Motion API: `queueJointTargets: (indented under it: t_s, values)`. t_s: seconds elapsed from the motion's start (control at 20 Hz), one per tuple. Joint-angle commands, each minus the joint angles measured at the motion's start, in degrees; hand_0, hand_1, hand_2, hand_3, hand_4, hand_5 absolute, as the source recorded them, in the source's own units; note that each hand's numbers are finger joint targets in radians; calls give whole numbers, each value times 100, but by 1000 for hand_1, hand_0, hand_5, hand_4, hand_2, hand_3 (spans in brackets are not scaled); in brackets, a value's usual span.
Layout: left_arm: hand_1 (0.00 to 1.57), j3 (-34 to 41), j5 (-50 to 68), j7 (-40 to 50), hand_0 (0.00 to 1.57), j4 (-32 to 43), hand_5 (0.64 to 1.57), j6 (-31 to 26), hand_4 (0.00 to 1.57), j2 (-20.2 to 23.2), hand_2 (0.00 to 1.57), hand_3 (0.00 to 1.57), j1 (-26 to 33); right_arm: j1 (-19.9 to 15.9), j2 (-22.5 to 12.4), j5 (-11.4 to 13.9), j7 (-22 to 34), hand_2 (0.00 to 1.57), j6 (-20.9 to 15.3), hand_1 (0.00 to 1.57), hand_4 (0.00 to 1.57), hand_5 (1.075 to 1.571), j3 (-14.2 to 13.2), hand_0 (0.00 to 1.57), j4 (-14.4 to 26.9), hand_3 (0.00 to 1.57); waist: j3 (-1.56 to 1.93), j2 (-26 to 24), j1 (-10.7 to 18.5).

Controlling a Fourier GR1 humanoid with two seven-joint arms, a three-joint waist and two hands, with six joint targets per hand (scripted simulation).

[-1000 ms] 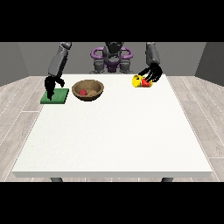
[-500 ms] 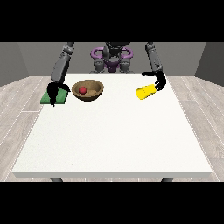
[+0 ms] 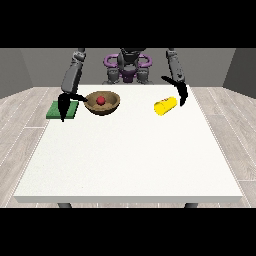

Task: Pick the cup and pour the ball into the bowl, then pick the bowl and place it on the pad

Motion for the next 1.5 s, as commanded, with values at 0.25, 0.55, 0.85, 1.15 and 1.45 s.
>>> queueJointTargets:
  t_s: [0.25,0.55,0.85,1.15,1.45]
  values:
    - [0,389,249,288,0,1027,664,-32,0,32,0,0,622,62,686,19,1542,0,-133,0,0,1570,623,0,-367,0,123,-1812,-897]
    - [0,177,294,300,0,395,694,-245,0,49,0,0,782,108,1079,40,1105,0,-368,0,0,1570,594,0,250,0,133,-1485,-534]
    - [0,261,350,374,0,187,699,-276,0,253,0,0,396,-466,1285,-50,887,0,-660,0,0,1570,509,0,505,0,133,-983,-518]
    - [0,458,532,194,0,90,696,-477,0,513,0,0,300,-532,1271,-156,783,0,-571,0,0,1569,428,0,489,0,131,-561,-455]
    - [0,-41,344,202,0,-383,708,-669,0,307,0,0,140,254,924,1396,899,1571,-2276,1571,1081,1538,1401,1571,900,1571,99,-236,431]
